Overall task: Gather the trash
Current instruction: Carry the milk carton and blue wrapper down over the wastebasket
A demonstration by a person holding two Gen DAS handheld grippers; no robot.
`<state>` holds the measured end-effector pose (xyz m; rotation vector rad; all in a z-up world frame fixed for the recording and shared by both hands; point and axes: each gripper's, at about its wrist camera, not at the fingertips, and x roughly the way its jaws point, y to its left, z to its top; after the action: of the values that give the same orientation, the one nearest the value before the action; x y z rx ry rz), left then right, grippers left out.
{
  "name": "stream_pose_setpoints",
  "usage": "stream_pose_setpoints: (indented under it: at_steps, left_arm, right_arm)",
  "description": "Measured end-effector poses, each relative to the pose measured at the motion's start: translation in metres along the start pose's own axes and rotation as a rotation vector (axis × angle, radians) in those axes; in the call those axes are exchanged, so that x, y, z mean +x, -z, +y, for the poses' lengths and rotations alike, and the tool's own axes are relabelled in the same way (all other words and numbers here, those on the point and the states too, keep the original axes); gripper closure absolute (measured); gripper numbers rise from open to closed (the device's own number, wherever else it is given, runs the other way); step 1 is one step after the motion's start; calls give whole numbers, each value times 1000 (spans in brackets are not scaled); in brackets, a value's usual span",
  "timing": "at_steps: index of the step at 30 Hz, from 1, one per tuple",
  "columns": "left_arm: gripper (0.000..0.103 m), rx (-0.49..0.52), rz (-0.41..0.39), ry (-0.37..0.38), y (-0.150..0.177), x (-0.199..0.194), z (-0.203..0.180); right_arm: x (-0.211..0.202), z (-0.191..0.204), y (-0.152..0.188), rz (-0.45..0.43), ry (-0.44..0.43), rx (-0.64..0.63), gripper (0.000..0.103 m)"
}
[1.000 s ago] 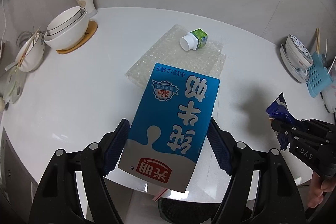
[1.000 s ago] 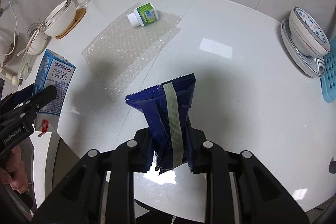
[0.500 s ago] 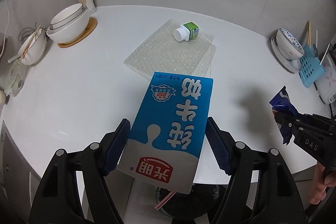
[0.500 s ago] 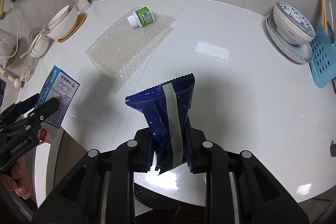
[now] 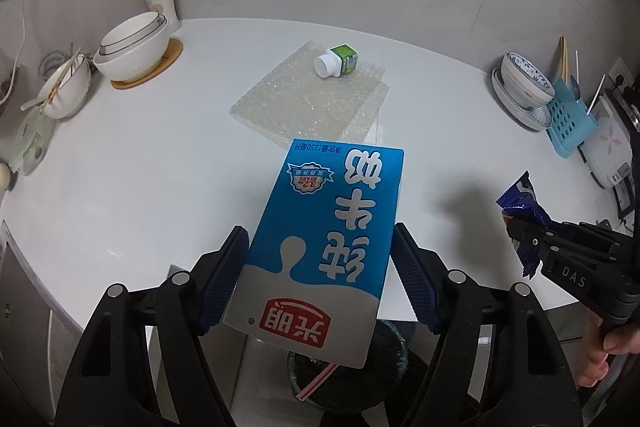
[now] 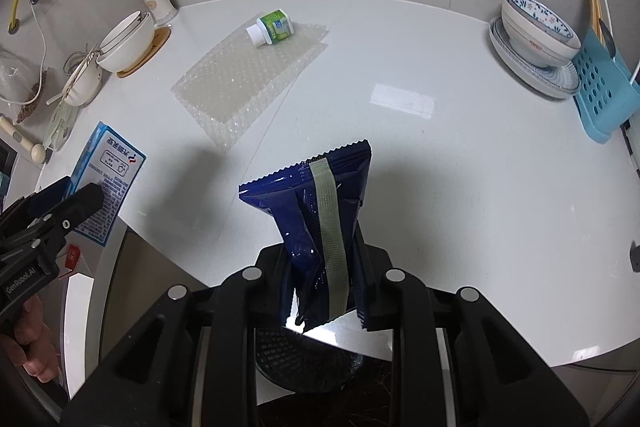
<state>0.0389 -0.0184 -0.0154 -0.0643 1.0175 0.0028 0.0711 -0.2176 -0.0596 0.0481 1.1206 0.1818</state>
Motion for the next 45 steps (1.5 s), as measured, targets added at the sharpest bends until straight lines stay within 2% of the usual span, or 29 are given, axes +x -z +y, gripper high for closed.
stream_pose_setpoints:
  at_steps: [17,25,31,45]
  left_arm:
    - [33,-18,5,57,49,-20,-7]
    - [33,-31,2,61,78,-37,-6]
    - [33,-53,20,60,101,-38,0]
    - [33,-91,93,47,148,-11,18]
  right_arm:
    - [-32,6,50,-31,-25,-33,81]
    - [-41,9,75,-27,-44,-42,81]
    - [-34,9,94,2,-62,-51,81]
    - [-9,14,139,61,-77,-88,81]
